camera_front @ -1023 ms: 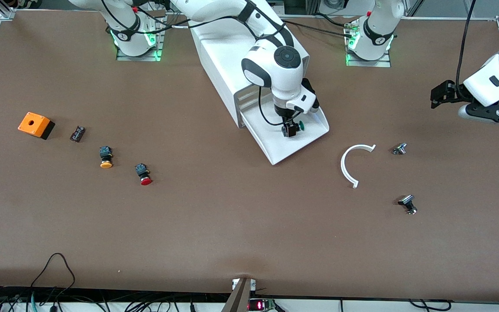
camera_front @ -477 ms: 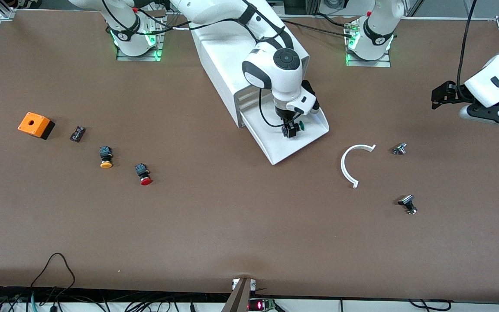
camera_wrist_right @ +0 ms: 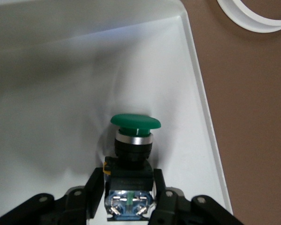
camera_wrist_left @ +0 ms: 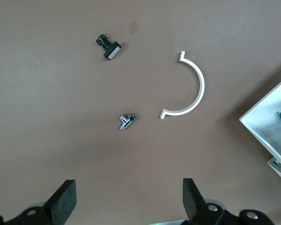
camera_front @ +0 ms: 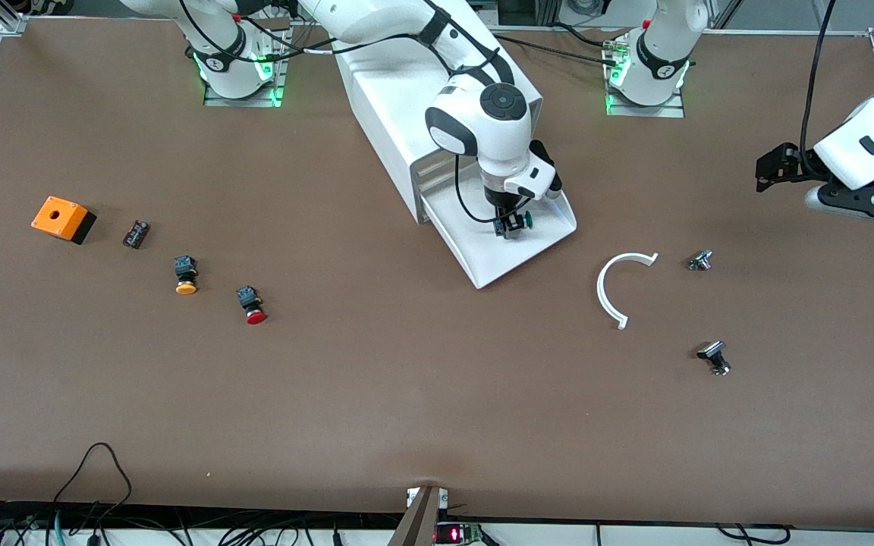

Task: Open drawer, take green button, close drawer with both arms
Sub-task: 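Lift the green button out with the right gripper while the left gripper approaches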

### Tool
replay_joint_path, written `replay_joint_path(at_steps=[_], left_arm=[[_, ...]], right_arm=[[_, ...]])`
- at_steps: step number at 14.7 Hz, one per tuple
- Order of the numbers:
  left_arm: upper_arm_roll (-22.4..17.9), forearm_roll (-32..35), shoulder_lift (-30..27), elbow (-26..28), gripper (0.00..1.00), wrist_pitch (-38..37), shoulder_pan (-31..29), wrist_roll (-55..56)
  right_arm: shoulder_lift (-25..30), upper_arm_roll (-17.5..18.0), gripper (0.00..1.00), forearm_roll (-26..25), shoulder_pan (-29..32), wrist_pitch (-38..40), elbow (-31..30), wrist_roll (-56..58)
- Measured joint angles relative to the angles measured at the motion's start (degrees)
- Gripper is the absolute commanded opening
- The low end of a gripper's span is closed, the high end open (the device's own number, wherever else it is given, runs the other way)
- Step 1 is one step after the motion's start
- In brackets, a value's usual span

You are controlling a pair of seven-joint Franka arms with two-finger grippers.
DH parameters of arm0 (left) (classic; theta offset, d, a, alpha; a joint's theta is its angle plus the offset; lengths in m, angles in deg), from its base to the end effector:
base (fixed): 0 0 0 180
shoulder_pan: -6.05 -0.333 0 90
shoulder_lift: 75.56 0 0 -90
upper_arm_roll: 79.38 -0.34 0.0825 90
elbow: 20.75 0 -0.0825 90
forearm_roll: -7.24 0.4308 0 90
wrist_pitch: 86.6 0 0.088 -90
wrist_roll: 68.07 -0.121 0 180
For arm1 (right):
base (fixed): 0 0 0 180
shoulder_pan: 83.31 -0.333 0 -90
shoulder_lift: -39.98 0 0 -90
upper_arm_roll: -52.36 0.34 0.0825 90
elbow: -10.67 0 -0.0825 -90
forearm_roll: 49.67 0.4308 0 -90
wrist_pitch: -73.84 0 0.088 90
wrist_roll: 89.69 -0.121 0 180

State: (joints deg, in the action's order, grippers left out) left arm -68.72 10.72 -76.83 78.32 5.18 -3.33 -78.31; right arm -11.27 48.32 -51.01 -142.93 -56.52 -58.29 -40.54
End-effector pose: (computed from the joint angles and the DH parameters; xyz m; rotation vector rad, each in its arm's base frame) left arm 0.5879 -0.0069 0.5685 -3.0644 0.3166 0.1699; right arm 0.4610 0.7007 0.2336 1.8181 2.4705 0.2810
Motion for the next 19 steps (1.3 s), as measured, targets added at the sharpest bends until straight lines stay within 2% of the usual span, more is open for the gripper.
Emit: replay_joint_path(at_steps=[5,9,11,12,16,18,19], left_arm=[[0.00,0.00,0.11,-0.05,1.00,0.05,0.00,0.00],[0.00,0.00,1.80,0.13,1.00,0.01,0.02,0.00],[0.01,0.00,3.54,0.89,1.00,-0.03,0.10,-0.02],[0.02,0.00,4.28,1.31,1.00,-0.03,0.19,-0.03],[0.18,-2.79,6.51,1.63,1.00,0.66,0.67,0.90],[1.19,-6.15,8.66,2.98,1.00,5.38,0.92,4.29],[2.78,-6.88,10.15,4.83,1.00,10.27,1.28,7.68]], right_arm=[[0.00,-0.03,0.36,-1.12,-0.28,-0.07,0.40,-0.45],[1.26,-0.48,0.37,-1.50,-2.10,-0.32,1.66,-10.92],[3.75,-1.74,0.37,-1.51,-2.12,0.59,1.75,-14.33],[5.23,-2.72,0.42,-1.51,-1.69,1.12,1.67,-15.45],[12.37,-5.32,0.40,-1.51,3.21,2.16,-0.59,-15.68],[15.76,-6.09,0.40,-1.33,5.96,2.58,-2.41,-15.84],[17.20,-6.32,0.40,-0.72,7.38,2.78,-3.72,-16.53]])
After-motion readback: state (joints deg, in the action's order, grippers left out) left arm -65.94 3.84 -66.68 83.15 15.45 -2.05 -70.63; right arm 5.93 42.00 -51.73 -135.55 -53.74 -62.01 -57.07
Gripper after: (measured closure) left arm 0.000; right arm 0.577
